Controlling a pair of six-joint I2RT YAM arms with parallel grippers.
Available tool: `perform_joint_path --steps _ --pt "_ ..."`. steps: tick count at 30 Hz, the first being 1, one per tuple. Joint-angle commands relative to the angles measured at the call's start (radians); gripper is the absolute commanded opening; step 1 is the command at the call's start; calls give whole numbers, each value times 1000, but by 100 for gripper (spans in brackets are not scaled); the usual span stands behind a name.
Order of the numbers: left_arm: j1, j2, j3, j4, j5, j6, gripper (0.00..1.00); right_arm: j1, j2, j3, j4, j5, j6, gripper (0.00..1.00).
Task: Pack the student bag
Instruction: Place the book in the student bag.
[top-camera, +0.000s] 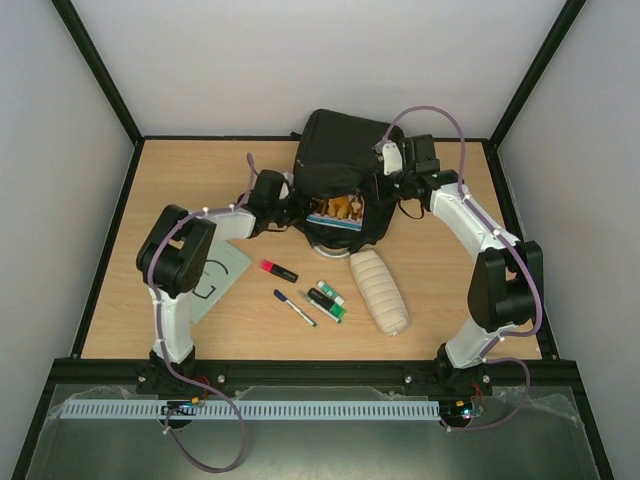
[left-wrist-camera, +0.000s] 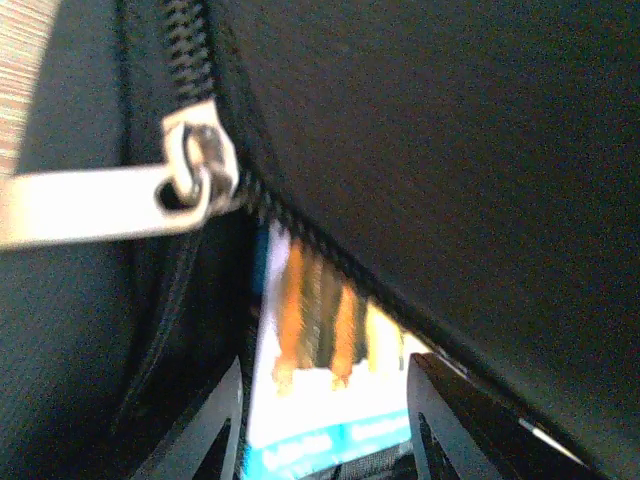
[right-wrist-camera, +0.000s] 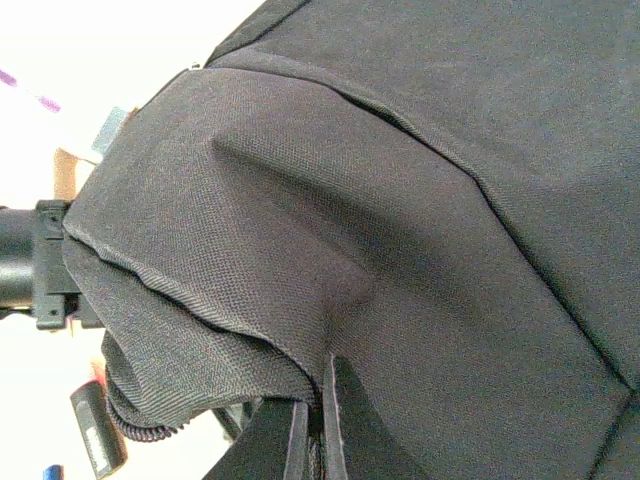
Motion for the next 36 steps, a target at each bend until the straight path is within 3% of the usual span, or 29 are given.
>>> perform_joint_path --steps 1,6,10,17,20,36 --pt "-22 -168 -33 -122 -118 91 50 6 5 1 4 -48 -6 1" --pt "-86 -312 -155 -175 -206 127 55 6 -5 -2 5 -51 -6 1" --pt "-155 -340 -225 -140 -207 127 50 7 -5 -7 10 -55 -7 1" --pt "-240 -233 -144 -139 -283 171 11 7 -8 -17 10 -67 -6 1" --pt "-242 -176 -102 -154 -317 192 4 6 -15 -27 14 -74 -7 1" --pt "-225 92 117 -85 -388 207 2 6 -23 -38 10 -133 -14 1"
